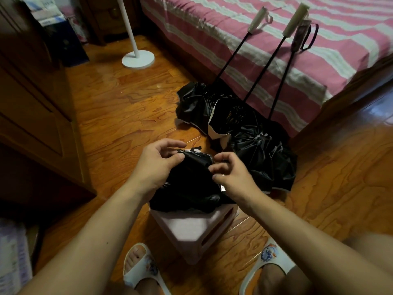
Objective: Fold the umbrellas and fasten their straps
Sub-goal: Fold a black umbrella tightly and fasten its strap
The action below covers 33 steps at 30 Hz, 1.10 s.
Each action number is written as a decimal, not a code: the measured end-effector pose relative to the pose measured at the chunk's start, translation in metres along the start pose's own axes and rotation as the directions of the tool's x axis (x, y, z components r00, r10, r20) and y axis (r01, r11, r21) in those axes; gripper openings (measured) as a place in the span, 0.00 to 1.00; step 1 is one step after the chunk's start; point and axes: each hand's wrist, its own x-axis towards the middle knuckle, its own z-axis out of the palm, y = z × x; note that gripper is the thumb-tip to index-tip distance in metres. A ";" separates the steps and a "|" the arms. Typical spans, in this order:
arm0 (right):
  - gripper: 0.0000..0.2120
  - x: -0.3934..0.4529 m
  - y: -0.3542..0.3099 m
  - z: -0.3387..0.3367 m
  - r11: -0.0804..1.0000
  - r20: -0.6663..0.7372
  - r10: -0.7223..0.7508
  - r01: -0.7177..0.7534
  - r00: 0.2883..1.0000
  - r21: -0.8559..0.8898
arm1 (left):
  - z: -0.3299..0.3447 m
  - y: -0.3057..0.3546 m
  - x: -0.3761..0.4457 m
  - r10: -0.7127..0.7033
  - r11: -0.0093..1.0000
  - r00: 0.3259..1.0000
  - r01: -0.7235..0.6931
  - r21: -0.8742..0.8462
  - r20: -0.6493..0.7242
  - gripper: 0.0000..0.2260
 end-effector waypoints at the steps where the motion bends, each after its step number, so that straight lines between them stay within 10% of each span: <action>1: 0.23 0.000 0.005 0.002 0.997 0.046 0.023 -0.020 0.999 -0.070 | 0.001 0.002 -0.001 0.004 1.000 1.000 -0.004 0.007 0.018 0.13; 12: 0.31 -0.004 0.004 0.007 0.938 -0.143 -0.212 0.160 0.967 -0.306 | -0.002 0.002 -0.004 0.011 0.999 1.000 -0.010 0.047 -0.009 0.12; 21: 0.34 -0.008 0.010 0.005 0.933 -0.045 -0.169 0.145 0.985 -0.329 | -0.003 0.001 -0.003 0.031 0.998 0.999 -0.030 0.050 -0.020 0.12; 28: 0.24 -0.010 0.010 0.001 0.958 -0.254 -0.198 0.131 0.947 -0.256 | -0.004 0.004 -0.003 0.003 0.999 1.000 -0.003 0.032 -0.021 0.12; 33: 0.37 -0.009 0.006 0.000 0.979 -0.099 -0.033 0.012 0.995 -0.205 | -0.001 0.007 -0.005 0.020 0.999 1.000 -0.018 0.049 -0.024 0.11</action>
